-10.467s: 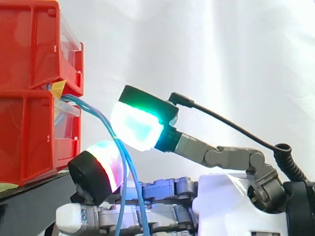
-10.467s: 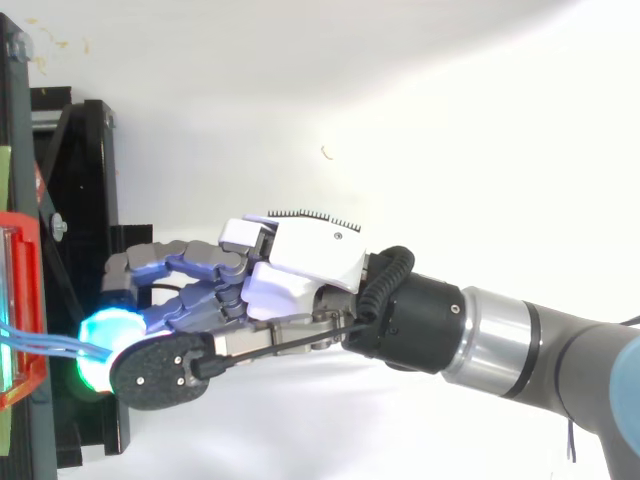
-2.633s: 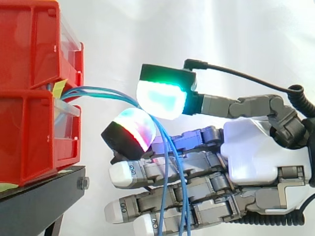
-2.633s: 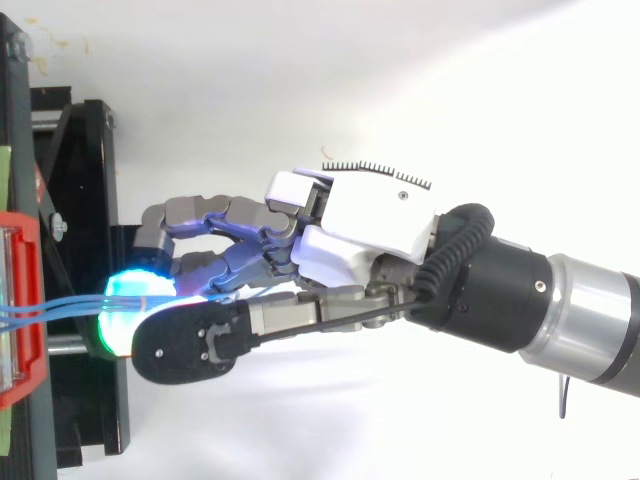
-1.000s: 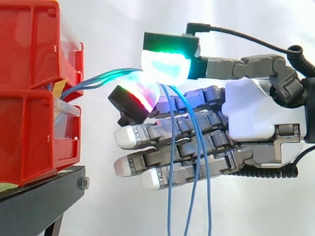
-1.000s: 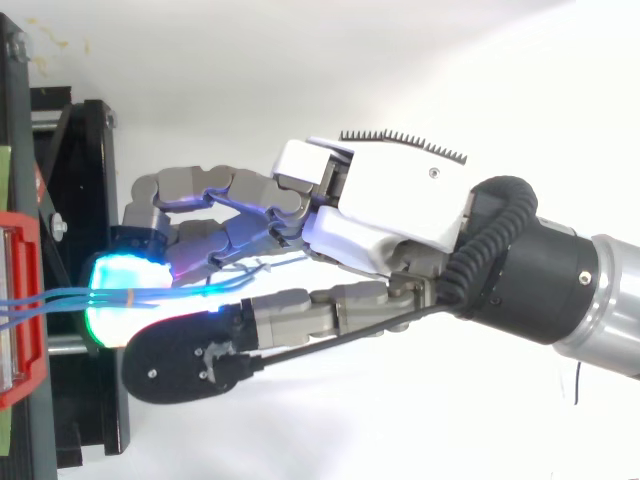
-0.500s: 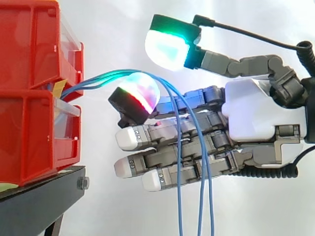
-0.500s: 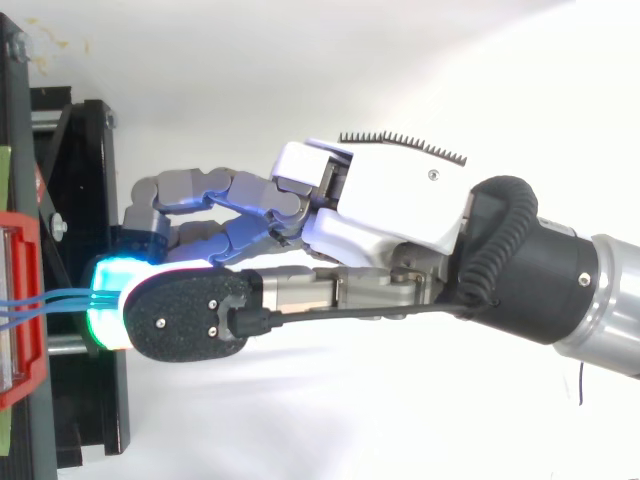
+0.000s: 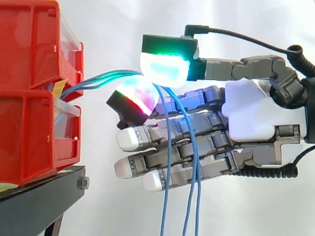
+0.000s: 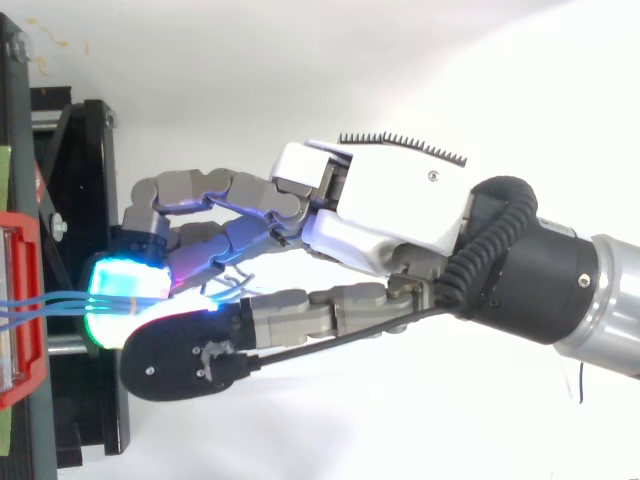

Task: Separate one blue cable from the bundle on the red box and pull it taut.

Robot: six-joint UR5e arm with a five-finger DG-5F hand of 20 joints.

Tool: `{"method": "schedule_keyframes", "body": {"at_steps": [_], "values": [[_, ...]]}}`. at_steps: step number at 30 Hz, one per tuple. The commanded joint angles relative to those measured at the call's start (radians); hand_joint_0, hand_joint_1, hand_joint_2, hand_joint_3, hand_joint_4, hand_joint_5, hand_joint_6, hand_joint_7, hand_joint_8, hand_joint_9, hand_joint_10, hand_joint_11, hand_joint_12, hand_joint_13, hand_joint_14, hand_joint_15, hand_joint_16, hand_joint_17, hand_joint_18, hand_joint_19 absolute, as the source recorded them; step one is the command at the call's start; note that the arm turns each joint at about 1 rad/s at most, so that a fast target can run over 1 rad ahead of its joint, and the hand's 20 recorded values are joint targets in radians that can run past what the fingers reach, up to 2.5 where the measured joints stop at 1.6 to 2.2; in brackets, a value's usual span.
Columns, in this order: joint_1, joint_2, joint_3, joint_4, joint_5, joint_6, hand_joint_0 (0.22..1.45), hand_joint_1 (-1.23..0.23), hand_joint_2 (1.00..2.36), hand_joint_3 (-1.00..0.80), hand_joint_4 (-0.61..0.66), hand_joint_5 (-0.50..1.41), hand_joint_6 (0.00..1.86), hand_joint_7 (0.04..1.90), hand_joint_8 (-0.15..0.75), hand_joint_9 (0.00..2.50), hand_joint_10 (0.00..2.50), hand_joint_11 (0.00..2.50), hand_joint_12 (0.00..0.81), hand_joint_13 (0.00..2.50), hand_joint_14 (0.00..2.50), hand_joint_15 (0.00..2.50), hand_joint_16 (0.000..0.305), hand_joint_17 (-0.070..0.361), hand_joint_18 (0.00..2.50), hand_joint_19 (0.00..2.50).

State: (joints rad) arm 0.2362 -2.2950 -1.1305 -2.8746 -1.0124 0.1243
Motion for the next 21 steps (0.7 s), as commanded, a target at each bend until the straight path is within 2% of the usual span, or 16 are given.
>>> {"method": "schedule_keyframes", "body": {"at_steps": [1, 3, 8, 12, 14, 15, 17, 21], "values": [[0.0, 0.0, 0.0, 0.0, 0.0, 0.0, 0.74, -0.8, 1.02, -0.11, 0.2, -0.09, 0.5, 1.28, 0.299, 0.74, 0.01, 0.34, 0.343, 0.4, 0.0, 0.13, 0.048, 0.107, 0.39, 0.36], [0.0, 0.0, 0.0, 0.0, 0.0, 0.0, 0.73, -0.84, 1.02, -0.17, 0.2, -0.09, 0.5, 1.27, 0.289, 0.72, 0.01, 0.33, 0.342, 0.38, 0.0, 0.13, 0.048, 0.107, 0.39, 0.35], [0.0, 0.0, 0.0, 0.0, 0.0, 0.0, 0.68, -0.8, 1.01, -0.33, 0.21, -0.1, 0.5, 1.26, 0.288, 0.7, 0.01, 0.33, 0.343, 0.38, 0.0, 0.13, 0.047, 0.107, 0.39, 0.35], [0.0, 0.0, 0.0, 0.001, 0.0, 0.001, 0.62, -0.7, 1.01, -0.42, 0.21, -0.1, 0.5, 1.25, 0.292, 0.72, 0.01, 0.33, 0.345, 0.38, 0.0, 0.13, 0.047, 0.107, 0.38, 0.36], [0.0, 0.0, 0.0, 0.001, 0.0, 0.001, 0.59, -0.59, 1.0, -0.49, 0.22, -0.09, 0.5, 1.25, 0.307, 0.75, 0.01, 0.33, 0.351, 0.41, 0.0, 0.14, 0.048, 0.108, 0.39, 0.36], [0.0, 0.0, 0.0, 0.0, 0.0, 0.001, 0.58, -0.5, 1.0, -0.5, 0.22, -0.09, 0.5, 1.26, 0.319, 0.78, 0.01, 0.33, 0.353, 0.42, 0.0, 0.14, 0.048, 0.109, 0.43, 0.37], [0.0, 0.0, 0.0, 0.0, 0.0, 0.0, 0.59, -0.46, 1.0, -0.5, 0.21, -0.09, 0.5, 1.27, 0.32, 0.79, 0.01, 0.34, 0.354, 0.44, 0.0, 0.14, 0.049, 0.109, 0.43, 0.37], [0.0, 0.0, 0.0, 0.0, 0.0, 0.0, 0.64, -0.48, 1.01, -0.39, 0.2, -0.09, 0.5, 1.28, 0.321, 0.81, 0.01, 0.34, 0.356, 0.45, 0.0, 0.14, 0.048, 0.108, 0.43, 0.36]]}}
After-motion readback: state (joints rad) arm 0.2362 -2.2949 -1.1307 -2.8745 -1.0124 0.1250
